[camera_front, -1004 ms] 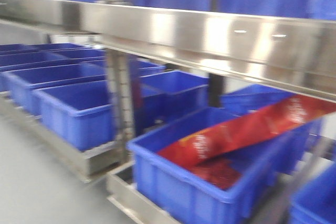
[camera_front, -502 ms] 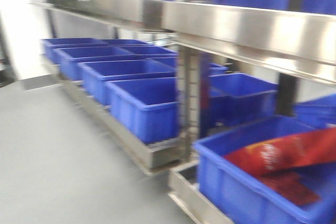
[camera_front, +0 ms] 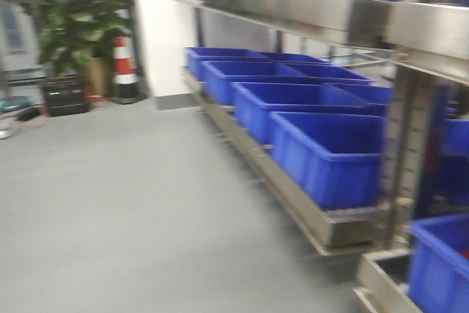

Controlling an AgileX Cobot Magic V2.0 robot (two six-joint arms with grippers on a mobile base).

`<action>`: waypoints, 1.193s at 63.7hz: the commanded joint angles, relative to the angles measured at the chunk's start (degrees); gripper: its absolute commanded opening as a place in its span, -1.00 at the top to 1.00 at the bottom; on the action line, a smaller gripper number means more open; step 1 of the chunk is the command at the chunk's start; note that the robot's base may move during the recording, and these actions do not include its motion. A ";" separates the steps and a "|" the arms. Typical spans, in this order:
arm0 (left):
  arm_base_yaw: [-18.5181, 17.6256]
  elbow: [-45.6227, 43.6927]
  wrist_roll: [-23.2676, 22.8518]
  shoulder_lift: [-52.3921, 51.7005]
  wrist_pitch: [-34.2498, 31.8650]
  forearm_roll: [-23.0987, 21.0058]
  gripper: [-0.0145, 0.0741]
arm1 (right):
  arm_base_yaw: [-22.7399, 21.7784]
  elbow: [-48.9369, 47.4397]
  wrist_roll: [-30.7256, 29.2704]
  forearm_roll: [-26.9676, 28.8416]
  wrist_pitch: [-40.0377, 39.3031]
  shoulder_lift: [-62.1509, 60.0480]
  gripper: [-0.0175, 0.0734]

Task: Stack silver trays without gaps
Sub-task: 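Back away from the shelf rack while holding the tray in both grippers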

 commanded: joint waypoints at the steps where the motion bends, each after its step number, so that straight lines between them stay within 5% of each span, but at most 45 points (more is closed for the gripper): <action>1: -1.34 -0.40 -0.22 0.06 -4.89 0.67 0.69 | 1.04 -0.13 -1.26 -1.62 -33.02 0.34 0.74; 76: -1.34 -0.40 -0.22 0.06 -4.89 0.67 0.69 | 1.04 -0.13 -1.26 -1.62 -33.02 0.34 0.74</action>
